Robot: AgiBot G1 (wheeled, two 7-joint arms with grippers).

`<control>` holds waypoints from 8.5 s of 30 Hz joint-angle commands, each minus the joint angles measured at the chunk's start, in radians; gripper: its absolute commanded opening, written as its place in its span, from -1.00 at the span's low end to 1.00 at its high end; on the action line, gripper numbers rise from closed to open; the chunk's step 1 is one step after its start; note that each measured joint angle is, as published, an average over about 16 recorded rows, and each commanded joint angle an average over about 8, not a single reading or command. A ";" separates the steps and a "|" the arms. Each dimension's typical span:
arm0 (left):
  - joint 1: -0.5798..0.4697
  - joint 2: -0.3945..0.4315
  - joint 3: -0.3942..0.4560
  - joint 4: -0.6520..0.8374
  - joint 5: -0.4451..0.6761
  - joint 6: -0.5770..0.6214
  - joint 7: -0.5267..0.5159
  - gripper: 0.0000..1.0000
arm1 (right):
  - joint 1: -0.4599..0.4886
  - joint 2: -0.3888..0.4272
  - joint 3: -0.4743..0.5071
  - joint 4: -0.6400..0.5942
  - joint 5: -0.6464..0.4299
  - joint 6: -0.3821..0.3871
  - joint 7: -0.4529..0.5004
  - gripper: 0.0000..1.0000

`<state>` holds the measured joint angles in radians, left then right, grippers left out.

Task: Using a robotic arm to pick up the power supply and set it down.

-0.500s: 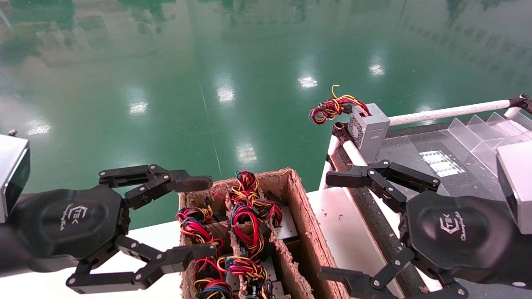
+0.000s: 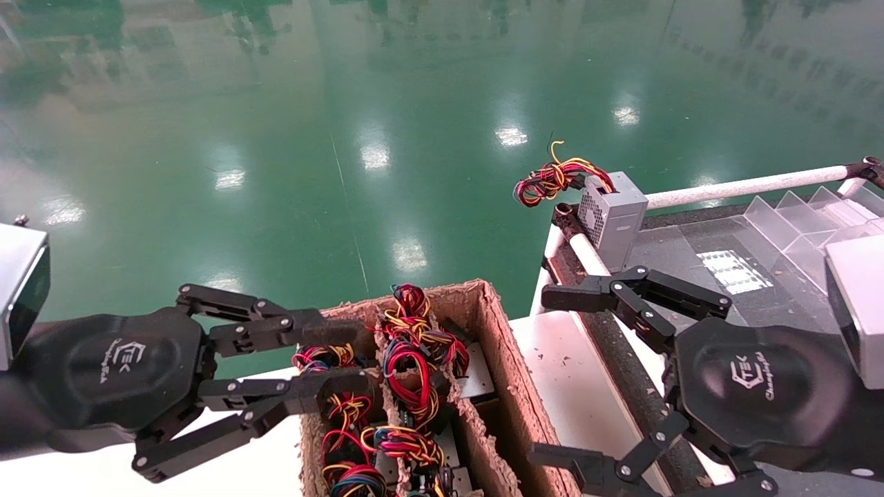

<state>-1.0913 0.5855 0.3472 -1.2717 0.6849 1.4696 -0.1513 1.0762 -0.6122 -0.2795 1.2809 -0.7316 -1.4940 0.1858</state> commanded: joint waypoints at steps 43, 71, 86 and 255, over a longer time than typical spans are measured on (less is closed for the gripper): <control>0.000 0.000 0.000 0.000 0.000 0.000 0.000 1.00 | 0.042 -0.013 -0.066 0.009 -0.142 0.073 0.081 1.00; 0.000 0.000 0.001 0.000 0.000 0.000 0.000 1.00 | 0.204 -0.360 -0.343 -0.100 -0.763 0.429 0.271 0.21; 0.000 0.000 0.001 0.000 -0.001 0.000 0.001 1.00 | 0.218 -0.420 -0.356 -0.190 -0.773 0.445 0.262 -1.00; -0.001 -0.001 0.004 0.000 -0.002 -0.001 0.002 1.00 | 0.476 -0.192 0.008 -0.768 -0.526 0.485 -0.315 -1.00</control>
<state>-1.0925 0.5842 0.3509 -1.2712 0.6825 1.4685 -0.1494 1.5519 -0.8025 -0.2713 0.5147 -1.2554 -1.0156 -0.1310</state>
